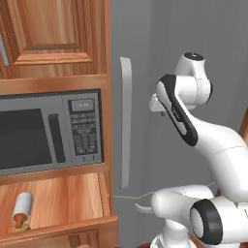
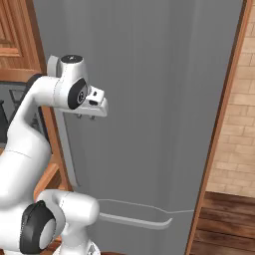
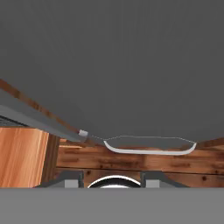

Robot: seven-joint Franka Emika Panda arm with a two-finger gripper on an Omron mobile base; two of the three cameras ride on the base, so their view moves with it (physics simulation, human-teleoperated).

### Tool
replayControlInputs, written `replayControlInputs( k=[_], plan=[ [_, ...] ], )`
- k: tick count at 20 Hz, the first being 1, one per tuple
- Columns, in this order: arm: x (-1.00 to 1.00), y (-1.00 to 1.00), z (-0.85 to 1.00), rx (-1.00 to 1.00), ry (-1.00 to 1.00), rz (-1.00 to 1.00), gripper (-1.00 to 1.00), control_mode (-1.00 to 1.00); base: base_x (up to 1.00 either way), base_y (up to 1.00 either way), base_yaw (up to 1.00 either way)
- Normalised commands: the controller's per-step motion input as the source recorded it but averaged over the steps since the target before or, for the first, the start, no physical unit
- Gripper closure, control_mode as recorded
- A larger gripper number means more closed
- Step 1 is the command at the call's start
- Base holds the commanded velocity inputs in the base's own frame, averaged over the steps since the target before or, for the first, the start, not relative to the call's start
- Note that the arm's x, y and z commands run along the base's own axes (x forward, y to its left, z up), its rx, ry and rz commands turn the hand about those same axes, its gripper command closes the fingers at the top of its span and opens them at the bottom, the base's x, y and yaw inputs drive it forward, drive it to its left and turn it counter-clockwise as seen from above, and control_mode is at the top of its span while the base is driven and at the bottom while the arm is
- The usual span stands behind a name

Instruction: Restock the sink supplies by placing the sponge and soap dispenser on the counter and next to the sink. Make sure the soap dispenser is upright.

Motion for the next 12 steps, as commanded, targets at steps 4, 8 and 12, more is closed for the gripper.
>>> replayControlInputs(
  k=[4,8,12],
  plan=[
    [-0.38,0.0,0.0,0.0,-0.07,0.0,-1.0,1.0,-0.25,0.14,0.0],
    [0.0,0.0,0.0,0.0,0.0,0.0,-1.0,1.0,-0.96,0.98,-0.05],
    [0.0,0.0,0.0,0.0,0.0,0.0,-1.0,1.0,-0.57,1.0,-0.07]
  ],
)
